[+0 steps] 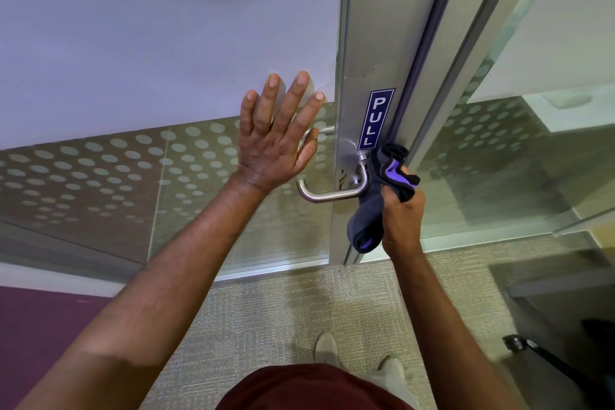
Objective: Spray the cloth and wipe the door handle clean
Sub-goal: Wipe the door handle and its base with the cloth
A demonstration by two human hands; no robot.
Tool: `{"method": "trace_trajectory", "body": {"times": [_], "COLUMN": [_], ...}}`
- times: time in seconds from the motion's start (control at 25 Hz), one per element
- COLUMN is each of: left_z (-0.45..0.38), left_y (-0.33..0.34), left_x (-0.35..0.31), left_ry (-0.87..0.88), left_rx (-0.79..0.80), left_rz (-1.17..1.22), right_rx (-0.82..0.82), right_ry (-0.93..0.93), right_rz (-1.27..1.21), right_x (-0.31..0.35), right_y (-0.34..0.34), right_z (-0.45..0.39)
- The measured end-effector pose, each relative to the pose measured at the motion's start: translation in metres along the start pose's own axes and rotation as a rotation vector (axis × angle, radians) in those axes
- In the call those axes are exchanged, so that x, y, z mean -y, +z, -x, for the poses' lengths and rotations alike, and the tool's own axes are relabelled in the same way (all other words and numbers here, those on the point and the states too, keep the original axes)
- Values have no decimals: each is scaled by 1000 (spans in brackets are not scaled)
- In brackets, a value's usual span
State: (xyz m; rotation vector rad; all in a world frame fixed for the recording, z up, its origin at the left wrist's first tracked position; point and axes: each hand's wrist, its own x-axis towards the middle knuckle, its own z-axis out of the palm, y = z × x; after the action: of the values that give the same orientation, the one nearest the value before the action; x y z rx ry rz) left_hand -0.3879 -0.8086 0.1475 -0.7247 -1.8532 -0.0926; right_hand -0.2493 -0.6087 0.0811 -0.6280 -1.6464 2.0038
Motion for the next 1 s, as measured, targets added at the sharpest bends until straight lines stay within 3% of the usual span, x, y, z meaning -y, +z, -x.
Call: {"method": "trace_trajectory", "body": {"times": [0.2, 0.4, 0.52, 0.68, 0.88, 1.0], "left_z": [-1, -1, -2, -2, -1, -2], "left_y": [0, -1, -1, -2, -3, -4], "left_x": [-1, -1, -2, -2, -2, -1], "left_ry": [-11, -29, -26, -11, -11, -4], "left_rx": [4, -3, -7, 6, 5, 3], "left_rz": [-10, -17, -18, -33, -38, -31], "right_rx": [-33, -173, -215, -195, -120, -125], "right_ry": [-19, 282, 517, 825, 979, 982], "right_rz": [25, 115, -29, -442, -492, -524], "right_x": [-32, -84, -97, -104, -111, -113], "right_y": [-2, -1, 13, 49, 57, 60], "right_z": [-1, 7, 10, -2, -12, -9]}}
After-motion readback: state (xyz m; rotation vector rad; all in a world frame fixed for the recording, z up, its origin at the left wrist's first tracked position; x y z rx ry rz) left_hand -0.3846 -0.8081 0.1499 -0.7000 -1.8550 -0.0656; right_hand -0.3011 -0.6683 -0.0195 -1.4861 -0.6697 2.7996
